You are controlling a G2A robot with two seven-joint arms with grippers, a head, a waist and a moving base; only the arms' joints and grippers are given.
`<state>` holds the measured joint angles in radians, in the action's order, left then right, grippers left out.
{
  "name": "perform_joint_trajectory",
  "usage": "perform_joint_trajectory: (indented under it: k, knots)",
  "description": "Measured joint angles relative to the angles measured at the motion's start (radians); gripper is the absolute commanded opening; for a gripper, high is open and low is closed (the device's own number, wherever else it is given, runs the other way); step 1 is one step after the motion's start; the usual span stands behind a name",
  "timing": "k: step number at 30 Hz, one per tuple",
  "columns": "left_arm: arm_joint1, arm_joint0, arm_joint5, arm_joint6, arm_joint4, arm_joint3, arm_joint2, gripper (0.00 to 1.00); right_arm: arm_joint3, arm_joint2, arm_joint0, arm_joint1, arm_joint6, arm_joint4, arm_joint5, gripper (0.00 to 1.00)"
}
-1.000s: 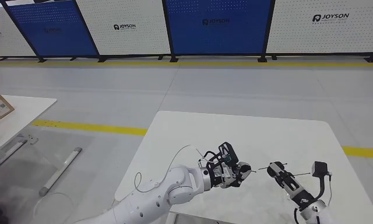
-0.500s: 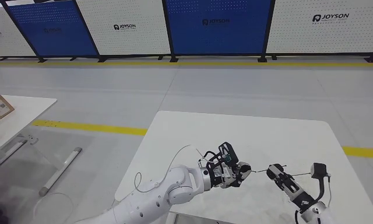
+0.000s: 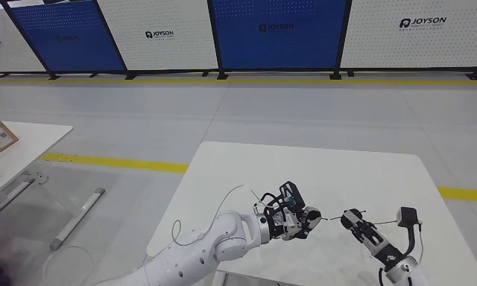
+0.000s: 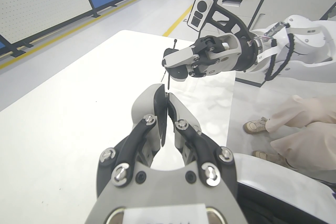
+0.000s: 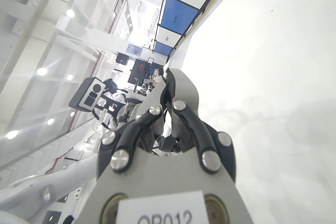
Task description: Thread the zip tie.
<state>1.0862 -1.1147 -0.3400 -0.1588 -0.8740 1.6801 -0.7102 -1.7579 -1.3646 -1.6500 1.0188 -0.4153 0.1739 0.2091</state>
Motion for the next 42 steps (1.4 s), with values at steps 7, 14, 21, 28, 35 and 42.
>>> perform_joint_trajectory:
  k: [7, 14, 21, 28, 35, 42]
  knots:
    - [0.000, 0.000, 0.000, 0.000, 0.000, 0.000, 0.000, 0.00, 0.006, 0.003, 0.014, 0.005, -0.015, 0.004, -0.010, 0.00]
    - [0.000, 0.000, 0.000, 0.000, 0.000, 0.000, 0.000, 0.00, 0.013, 0.014, 0.028, 0.009, -0.028, -0.011, -0.031, 0.00]
    - [0.000, 0.000, 0.000, 0.000, 0.000, 0.000, 0.000, 0.00, 0.019, 0.016, 0.033, 0.013, -0.037, -0.016, -0.036, 0.00]
    - [0.000, 0.000, 0.000, 0.000, 0.000, 0.000, 0.000, 0.00, 0.009, 0.013, 0.026, 0.015, -0.042, -0.027, -0.035, 0.00]
    - [0.000, 0.000, 0.000, 0.000, 0.000, 0.000, 0.000, 0.00, 0.006, -0.002, 0.019, 0.016, -0.057, -0.015, -0.028, 0.00]
    - [0.000, 0.000, 0.000, 0.000, 0.000, 0.000, 0.000, 0.00, 0.010, -0.018, 0.015, 0.018, -0.063, 0.009, -0.017, 0.00]
